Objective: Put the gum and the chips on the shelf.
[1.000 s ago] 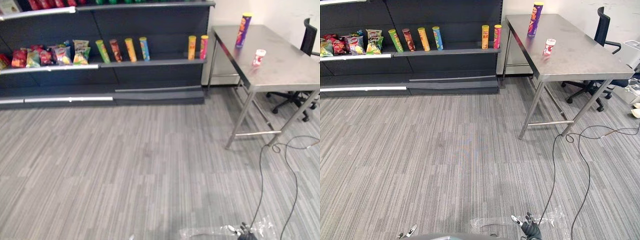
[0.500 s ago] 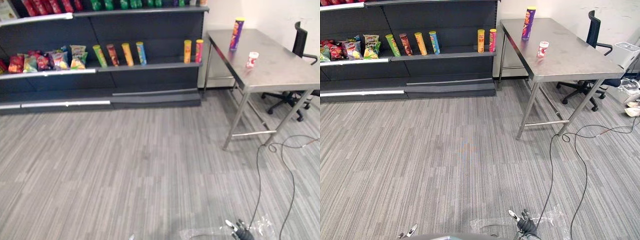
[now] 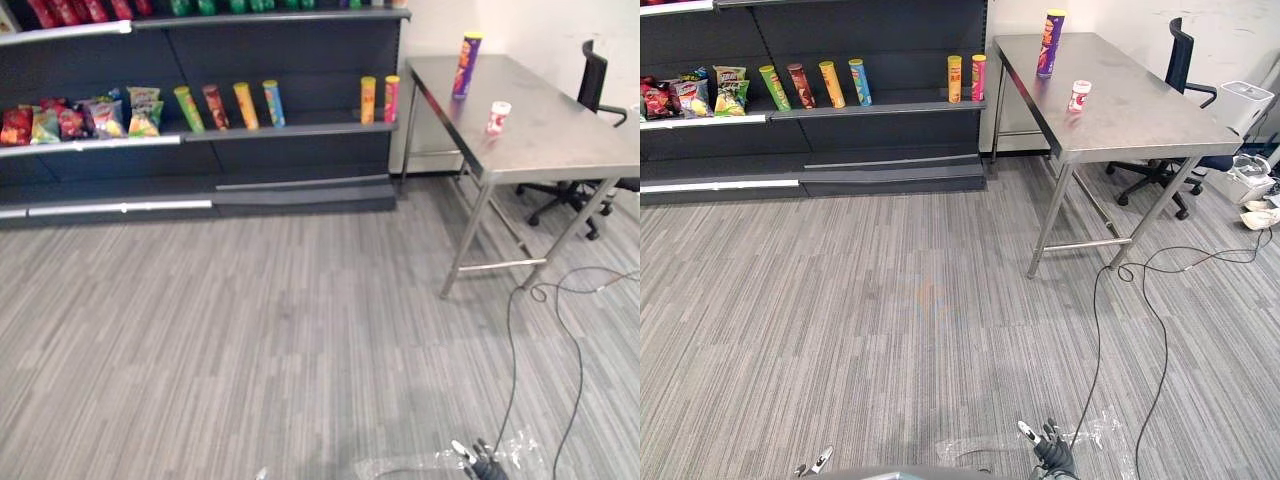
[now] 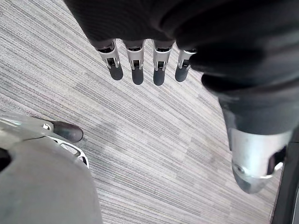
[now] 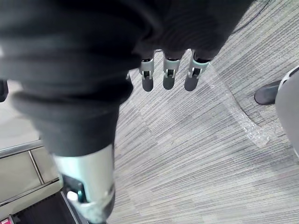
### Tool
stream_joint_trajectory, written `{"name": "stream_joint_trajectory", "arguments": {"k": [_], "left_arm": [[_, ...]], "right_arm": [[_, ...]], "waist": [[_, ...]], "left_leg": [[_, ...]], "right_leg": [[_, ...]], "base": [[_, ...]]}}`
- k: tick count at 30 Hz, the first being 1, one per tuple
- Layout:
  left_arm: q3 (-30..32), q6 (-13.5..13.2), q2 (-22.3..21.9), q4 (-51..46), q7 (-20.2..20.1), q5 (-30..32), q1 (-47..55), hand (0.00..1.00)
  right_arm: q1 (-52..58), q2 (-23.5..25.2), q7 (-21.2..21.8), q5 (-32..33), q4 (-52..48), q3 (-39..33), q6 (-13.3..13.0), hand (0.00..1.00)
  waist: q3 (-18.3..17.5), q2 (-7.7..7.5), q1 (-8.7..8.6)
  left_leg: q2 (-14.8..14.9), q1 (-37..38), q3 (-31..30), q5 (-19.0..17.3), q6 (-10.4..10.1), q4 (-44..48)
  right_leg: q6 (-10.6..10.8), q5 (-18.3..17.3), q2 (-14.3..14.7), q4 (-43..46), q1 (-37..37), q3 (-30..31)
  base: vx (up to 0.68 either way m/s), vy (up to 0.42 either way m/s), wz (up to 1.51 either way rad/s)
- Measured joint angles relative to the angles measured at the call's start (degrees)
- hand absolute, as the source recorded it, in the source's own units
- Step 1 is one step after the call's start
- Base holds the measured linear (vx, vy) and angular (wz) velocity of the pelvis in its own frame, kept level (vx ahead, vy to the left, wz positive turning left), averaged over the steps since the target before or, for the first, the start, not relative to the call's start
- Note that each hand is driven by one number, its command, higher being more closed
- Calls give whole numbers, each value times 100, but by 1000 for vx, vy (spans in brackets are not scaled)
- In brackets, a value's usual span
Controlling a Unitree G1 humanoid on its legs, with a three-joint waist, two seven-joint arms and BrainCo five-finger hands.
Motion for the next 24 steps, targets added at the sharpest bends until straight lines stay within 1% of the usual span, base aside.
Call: {"name": "stream_joint_trajectory", "arguments": {"k": [3, 5, 7, 13, 15, 17, 18, 19, 20, 21, 22, 23, 24], "left_arm": [[-9, 3, -3, -4, 23, 0, -7, 0], [-21, 3, -3, -2, 51, 0, -9, 0], [-48, 2, 1, 0, 65, -2, -10, 0], [-60, 8, 6, 43, 88, -7, -24, 0], [-60, 6, 6, 40, 85, -16, -30, 0], [-53, 3, 9, 32, 74, -30, -78, 0], [-48, 3, 9, 32, 65, -37, -83, 0], [-13, 4, 9, 24, 35, -171, -97, 0], [84, 4, 5, 1, 17, -255, -102, 0], [159, 3, 8, -20, 10, -267, -99, 0], [370, 0, 17, -93, -6, -390, -97, 0], [562, 0, -38, -250, -9, -460, -60, 0], [664, 9, -100, -286, -32, -498, -24, 0]], "right_arm": [[4, 26, -377, -52, 0, 1, -80, 0], [-6, 48, -638, -246, -15, 5, -175, 0], [-7, 57, -744, -348, -21, 6, -192, 0], [-9, 47, -680, -300, -51, 0, -102, 0], [-12, 42, -615, -129, -52, -1, -50, 0], [-55, 28, -517, 27, -63, -8, -11, 0], [-67, 23, -475, 57, -64, -7, -9, 0], [-90, 25, -447, 78, -70, -13, 0, 0], [-100, 31, -409, 80, -162, -69, 19, 0], [-103, 72, -392, 75, -190, -118, 16, 0], [-98, 143, -371, 76, -219, -162, 18, 0], [-88, 144, -352, 74, -312, -149, 17, 0], [-75, 136, -356, 66, -362, -105, 21, 0]], "waist": [[16, -23, 10], [19, -30, 12], [22, -34, 11], [37, -41, 3], [79, -44, 1], [221, -45, -8], [234, -39, -13], [283, 0, -33], [388, -67, -68], [422, -78, -80], [501, -214, -87], [557, -242, -85], [575, -225, -93]], "left_leg": [[1, -1, -38, 4, 6, 0], [0, -1, -64, 6, 9, 0], [-2, -2, -95, 8, 12, 1], [-8, -19, -195, 8, 12, 42], [-7, -21, -251, 7, 11, 81], [15, -54, -280, -29, -14, 227], [34, -114, -281, -69, -14, 327], [93, -253, -274, -198, -58, 632], [171, -436, -273, -370, -127, 1069], [208, -566, -262, -430, -182, 1367], [266, -1002, -215, -447, -195, 2291], [445, -1476, -146, -400, -136, 3357], [577, -1753, -114, -344, -54, 3889]], "right_leg": [[0, 0, 1, -1, 10, -29], [0, 0, 1, -1, 13, -38], [0, 0, 0, -1, 16, -51], [-1, -1, -12, -1, 52, -184], [-5, -7, -18, 3, 87, -226], [-153, -123, -39, 226, 34, -254], [-171, -187, -44, 351, -36, -256], [-204, -356, -66, 678, -185, -258], [-228, -619, -102, 1048, -349, -252], [-271, -757, -132, 1227, -416, -250], [-324, -904, -234, 1501, -521, -243], [-364, -999, -264, 1676, -558, -226], [-390, -1039, -239, 1741, -582, -221]], "base": [[-47, -34, 5], [-42, -30, 3], [-18, -14, 1], [-32, -30, 8], [-40, -23, 13], [-60, -25, 8], [-64, -40, 2], [-69, -54, 3], [-69, -62, 5], [-81, -76, 8], [-83, -131, 1], [-74, -121, -4], [-22, -73, -16]]}}
